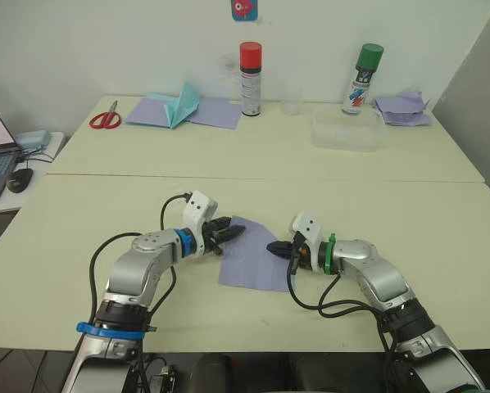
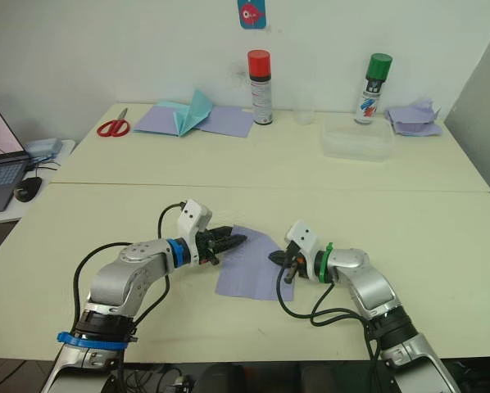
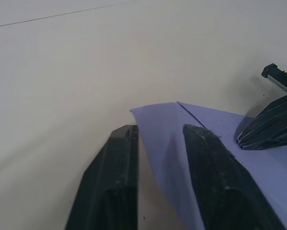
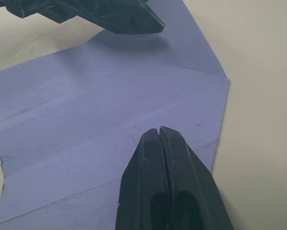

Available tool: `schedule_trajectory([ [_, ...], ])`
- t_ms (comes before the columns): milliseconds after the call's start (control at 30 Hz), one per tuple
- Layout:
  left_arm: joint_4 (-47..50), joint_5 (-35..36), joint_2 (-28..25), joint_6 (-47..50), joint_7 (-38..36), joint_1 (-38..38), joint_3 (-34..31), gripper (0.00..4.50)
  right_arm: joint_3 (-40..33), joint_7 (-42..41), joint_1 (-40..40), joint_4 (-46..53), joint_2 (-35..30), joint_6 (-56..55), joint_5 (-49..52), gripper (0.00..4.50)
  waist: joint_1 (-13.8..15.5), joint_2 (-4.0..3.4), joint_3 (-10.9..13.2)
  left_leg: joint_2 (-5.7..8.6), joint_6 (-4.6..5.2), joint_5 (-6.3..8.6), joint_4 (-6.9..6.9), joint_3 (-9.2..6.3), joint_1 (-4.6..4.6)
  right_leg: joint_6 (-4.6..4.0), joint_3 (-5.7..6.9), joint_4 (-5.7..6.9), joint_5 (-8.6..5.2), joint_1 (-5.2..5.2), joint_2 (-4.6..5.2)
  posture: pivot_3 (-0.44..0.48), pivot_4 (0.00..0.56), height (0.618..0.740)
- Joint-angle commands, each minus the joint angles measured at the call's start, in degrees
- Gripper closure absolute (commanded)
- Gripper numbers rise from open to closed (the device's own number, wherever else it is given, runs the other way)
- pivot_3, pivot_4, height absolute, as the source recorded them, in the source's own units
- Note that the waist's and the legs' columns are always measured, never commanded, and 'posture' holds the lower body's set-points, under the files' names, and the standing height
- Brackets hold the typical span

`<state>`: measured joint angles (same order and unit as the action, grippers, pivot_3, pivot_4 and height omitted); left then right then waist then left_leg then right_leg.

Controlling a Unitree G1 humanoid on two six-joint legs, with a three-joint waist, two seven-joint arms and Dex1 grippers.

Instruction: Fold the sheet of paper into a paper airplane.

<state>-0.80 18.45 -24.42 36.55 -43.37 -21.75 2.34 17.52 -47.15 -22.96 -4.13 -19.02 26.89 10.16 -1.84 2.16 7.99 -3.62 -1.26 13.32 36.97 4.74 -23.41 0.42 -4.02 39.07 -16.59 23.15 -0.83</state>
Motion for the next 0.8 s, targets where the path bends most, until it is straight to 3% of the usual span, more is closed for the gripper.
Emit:
schedule_trajectory([
  [33,0.9,-0.2,-0.5,-2.1,-1.3,-0.9,0.9,3.89,0.9,1.1,1.4,-1.1,-0.6,1.7,-1.7,4.5,0.0,0.0,0.0,0.0,0.0,0.0,0.0,0.0,0.0,0.0,0.0,0.0,0.0,0.0,0.0,0.0,0.15,0.74],
  [100,1.3,-0.9,-1.0,-3.1,-1.6,-0.7,1.7,4.45,1.0,1.1,1.6,-0.9,-0.6,1.8,-1.6,4.5,0.0,0.0,0.0,0.0,0.0,0.0,0.0,0.0,0.0,0.0,0.0,0.0,0.0,0.0,0.0,0.0,0.15,0.74],
  [400,5.2,-5.0,-3.9,-7.8,-5.4,1.7,9.1,4.45,1.4,1.1,1.3,-0.9,-0.5,1.9,-1.6,4.5,0.0,0.0,0.0,0.01,0.0,0.0,0.0,0.01,-0.01,0.0,-0.04,-0.02,0.0,0.0,0.01,0.0,0.15,0.74],
  [800,2.6,-8.9,-3.8,-10.0,-5.1,1.6,12.4,4.45,1.5,1.1,1.2,-0.4,-0.5,2.0,-1.5,4.5,0.0,0.0,0.0,0.0,0.01,0.01,-0.02,0.01,-0.01,0.02,-0.02,-0.03,-0.02,0.01,0.0,0.0,0.15,0.74],
])
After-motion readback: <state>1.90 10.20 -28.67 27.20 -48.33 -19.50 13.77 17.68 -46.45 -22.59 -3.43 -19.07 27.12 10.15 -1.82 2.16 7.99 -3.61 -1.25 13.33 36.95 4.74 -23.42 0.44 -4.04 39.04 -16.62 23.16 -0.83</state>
